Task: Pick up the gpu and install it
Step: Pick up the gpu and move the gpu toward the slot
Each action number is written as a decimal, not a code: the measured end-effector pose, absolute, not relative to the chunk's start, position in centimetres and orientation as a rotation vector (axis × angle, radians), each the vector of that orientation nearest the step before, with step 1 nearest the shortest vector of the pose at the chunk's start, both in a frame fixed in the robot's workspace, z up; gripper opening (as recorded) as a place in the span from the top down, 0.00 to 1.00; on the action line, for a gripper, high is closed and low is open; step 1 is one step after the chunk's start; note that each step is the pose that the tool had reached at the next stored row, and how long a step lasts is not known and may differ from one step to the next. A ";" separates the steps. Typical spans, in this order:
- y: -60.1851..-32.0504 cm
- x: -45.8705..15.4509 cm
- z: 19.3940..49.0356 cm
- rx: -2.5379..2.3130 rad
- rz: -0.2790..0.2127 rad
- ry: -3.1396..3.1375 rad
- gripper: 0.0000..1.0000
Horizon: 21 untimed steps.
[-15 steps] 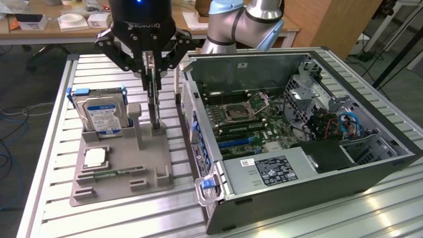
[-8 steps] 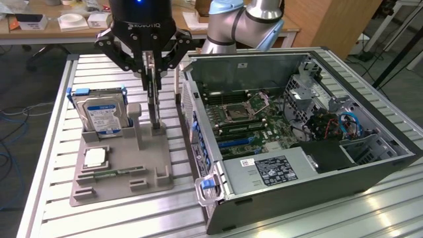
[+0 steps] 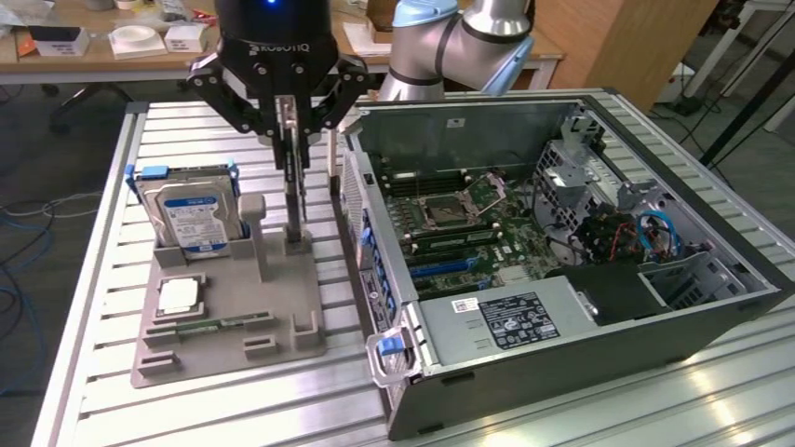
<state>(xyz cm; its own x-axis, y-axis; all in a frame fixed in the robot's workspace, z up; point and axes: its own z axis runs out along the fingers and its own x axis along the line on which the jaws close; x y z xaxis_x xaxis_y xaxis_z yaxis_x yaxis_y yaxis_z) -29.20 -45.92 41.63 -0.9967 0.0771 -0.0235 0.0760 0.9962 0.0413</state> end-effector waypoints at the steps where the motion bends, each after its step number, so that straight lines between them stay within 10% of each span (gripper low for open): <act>1: -45.9 -29.1 41.6 0.119 0.063 3.114 0.74; 21: -45.9 -27.1 41.6 0.119 0.063 3.113 0.74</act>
